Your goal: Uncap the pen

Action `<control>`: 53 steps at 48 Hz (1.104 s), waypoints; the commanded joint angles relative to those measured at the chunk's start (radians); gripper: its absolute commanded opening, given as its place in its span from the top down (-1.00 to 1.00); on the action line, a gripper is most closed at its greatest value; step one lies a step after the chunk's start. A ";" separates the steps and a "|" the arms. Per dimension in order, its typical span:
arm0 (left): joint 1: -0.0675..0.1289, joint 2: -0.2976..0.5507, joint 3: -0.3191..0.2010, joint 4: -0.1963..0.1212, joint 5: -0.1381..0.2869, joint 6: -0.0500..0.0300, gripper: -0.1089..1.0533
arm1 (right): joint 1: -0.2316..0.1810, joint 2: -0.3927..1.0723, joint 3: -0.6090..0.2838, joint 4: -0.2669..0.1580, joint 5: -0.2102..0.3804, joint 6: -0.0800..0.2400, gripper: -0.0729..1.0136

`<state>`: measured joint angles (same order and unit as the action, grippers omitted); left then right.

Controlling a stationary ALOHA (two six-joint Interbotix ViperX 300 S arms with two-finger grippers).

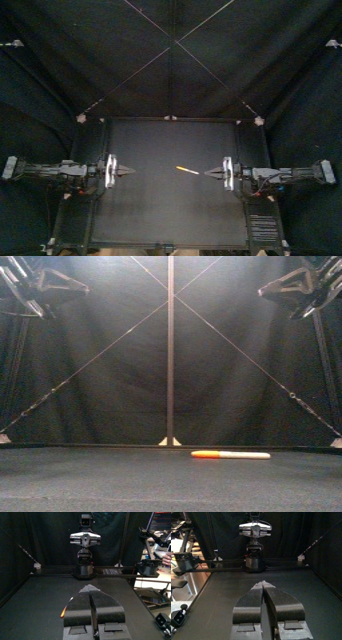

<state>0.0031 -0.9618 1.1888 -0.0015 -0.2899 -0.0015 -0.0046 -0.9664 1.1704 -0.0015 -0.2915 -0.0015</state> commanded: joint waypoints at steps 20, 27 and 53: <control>0.132 0.265 -0.101 0.032 -0.005 0.0092 0.82 | -0.146 0.287 -0.038 0.149 0.239 0.035 0.86; 0.178 0.374 -0.135 0.066 -0.005 0.0092 0.80 | -0.204 0.382 -0.054 0.147 0.253 0.034 0.79; 0.202 0.686 -0.275 0.152 0.077 0.0092 0.02 | -0.227 0.712 -0.169 0.067 0.285 0.034 -0.44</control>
<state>0.1994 -0.2899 0.9526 0.1473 -0.2209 0.0092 -0.2270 -0.2684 1.0339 0.0736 -0.0077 0.0322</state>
